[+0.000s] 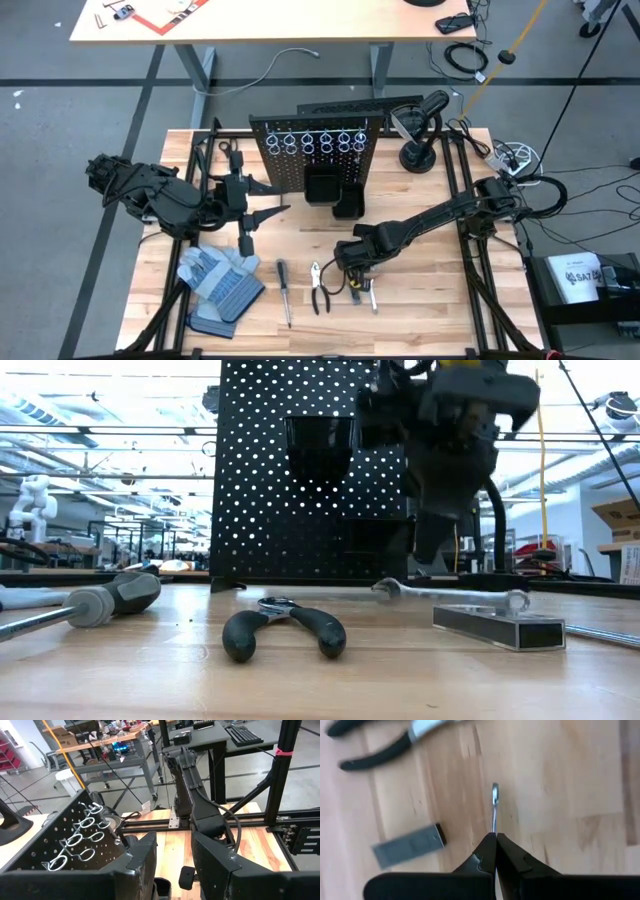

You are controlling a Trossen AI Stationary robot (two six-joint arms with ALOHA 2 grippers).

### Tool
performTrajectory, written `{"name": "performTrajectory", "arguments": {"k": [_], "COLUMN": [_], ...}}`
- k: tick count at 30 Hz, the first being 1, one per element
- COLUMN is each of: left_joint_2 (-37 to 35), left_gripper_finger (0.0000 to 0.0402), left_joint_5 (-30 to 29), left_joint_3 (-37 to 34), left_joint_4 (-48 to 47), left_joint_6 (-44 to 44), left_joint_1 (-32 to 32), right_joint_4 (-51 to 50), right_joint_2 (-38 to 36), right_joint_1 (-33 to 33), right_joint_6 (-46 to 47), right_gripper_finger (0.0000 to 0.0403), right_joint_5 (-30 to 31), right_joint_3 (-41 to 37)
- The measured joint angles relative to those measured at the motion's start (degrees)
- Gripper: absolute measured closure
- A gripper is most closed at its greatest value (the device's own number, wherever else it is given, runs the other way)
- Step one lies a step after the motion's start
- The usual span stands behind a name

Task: Hang tools onto peg board
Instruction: Hang the right silver wrench on the black pegboard

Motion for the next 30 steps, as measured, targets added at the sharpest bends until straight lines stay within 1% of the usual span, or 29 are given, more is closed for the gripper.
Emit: {"name": "performTrajectory", "arguments": {"k": [6, 8, 11, 12, 14, 16, 17, 20, 23, 25, 30], "left_joint_2": [0.0, 0.0, 0.0, 0.0, -0.1, -0.1, 0.0, -0.1, 0.1, 0.2, 1.4], "left_gripper_finger": [0.0269, 0.0269, 0.0269, 0.0271, 0.0280, 0.0300, 0.0313, 0.0355, 0.0390, 0.0394, 0.0386], "left_joint_5": [0.0, 0.0, -0.2, -1.0, -2.9, -2.6, -1.6, 2.8, 4.9, 5.9, 5.6], "left_joint_3": [0.0, 0.0, 0.0, -0.4, -2.3, -4.4, -5.6, -11.2, -19.3, -25.4, -37.8], "left_joint_4": [-1.3, -4.3, -11.4, -13.1, -15.2, -15.5, -15.3, -10.9, -4.4, 1.1, 15.1], "left_joint_6": [-0.1, -2.0, -6.4, -7.7, -9.0, -8.6, -8.5, -9.0, -11.6, -13.7, -17.7], "left_joint_1": [0.0, 0.0, -0.3, -0.8, -1.8, -3.3, -4.1, -5.5, -6.2, -6.2, -6.2], "right_joint_4": [-0.4, -0.8, -0.8, -0.8, -0.8, -0.7, -0.7, -0.7, -0.7, -0.7, -0.6], "right_joint_2": [-0.1, -0.1, -0.1, -0.1, -0.1, -0.1, -0.1, -0.1, -0.1, -0.2, -0.2], "right_joint_1": [0.0, 0.0, 0.5, 0.7, 1.2, 1.2, 1.2, 1.1, 1.2, 1.2, 1.2], "right_joint_6": [-0.7, -0.7, -1.9, -2.2, -2.8, -3.5, -3.6, -4.7, -5.7, -7.0, -11.4], "right_gripper_finger": [0.0402, 0.0402, 0.0402, 0.0402, 0.0402, 0.0401, 0.0399, 0.0387, 0.0368, 0.0354, 0.0317], "right_joint_5": [0.1, 0.3, 0.5, 0.7, 1.5, 1.6, 1.6, 1.8, 1.8, 1.5, 1.4], "right_joint_3": [1.1, 1.1, 1.1, 1.1, 1.1, 1.2, 1.2, 1.2, 1.2, 1.2, 1.2]}}
